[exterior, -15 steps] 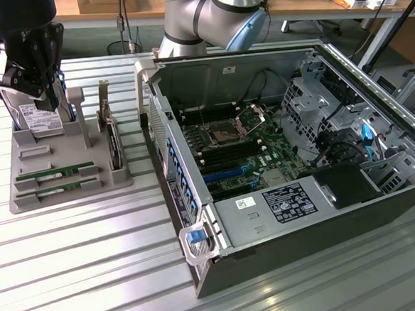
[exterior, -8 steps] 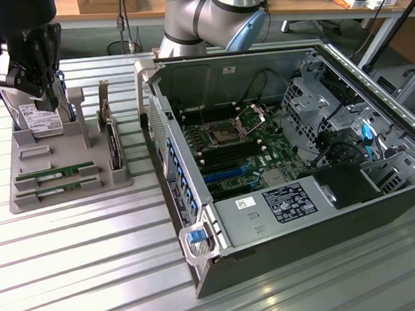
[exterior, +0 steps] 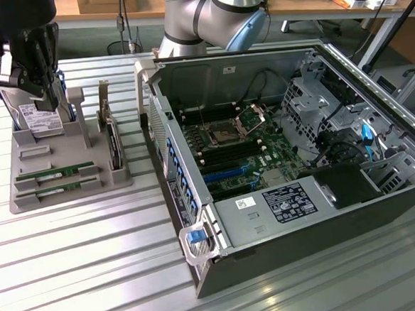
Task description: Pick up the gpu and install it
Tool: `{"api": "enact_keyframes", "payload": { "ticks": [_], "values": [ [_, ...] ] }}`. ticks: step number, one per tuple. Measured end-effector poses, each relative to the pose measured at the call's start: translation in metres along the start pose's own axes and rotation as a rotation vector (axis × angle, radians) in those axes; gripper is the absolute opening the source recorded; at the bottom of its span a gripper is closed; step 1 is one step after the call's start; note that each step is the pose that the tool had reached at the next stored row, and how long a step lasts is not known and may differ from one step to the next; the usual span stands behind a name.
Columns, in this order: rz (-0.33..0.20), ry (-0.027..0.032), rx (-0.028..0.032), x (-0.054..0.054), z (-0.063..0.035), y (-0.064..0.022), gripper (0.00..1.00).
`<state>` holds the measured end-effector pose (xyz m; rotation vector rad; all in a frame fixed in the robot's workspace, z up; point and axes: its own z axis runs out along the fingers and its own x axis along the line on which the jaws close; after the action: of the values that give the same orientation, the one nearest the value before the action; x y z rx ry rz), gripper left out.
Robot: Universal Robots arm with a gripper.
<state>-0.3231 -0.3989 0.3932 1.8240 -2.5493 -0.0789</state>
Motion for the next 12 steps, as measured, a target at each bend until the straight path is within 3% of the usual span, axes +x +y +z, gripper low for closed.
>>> {"api": "enact_keyframes", "payload": {
  "ticks": [12],
  "values": [
    [-0.092, 0.0041, -0.0023, 0.0000, 0.0000, 0.0000, 0.11]
  ]
}}
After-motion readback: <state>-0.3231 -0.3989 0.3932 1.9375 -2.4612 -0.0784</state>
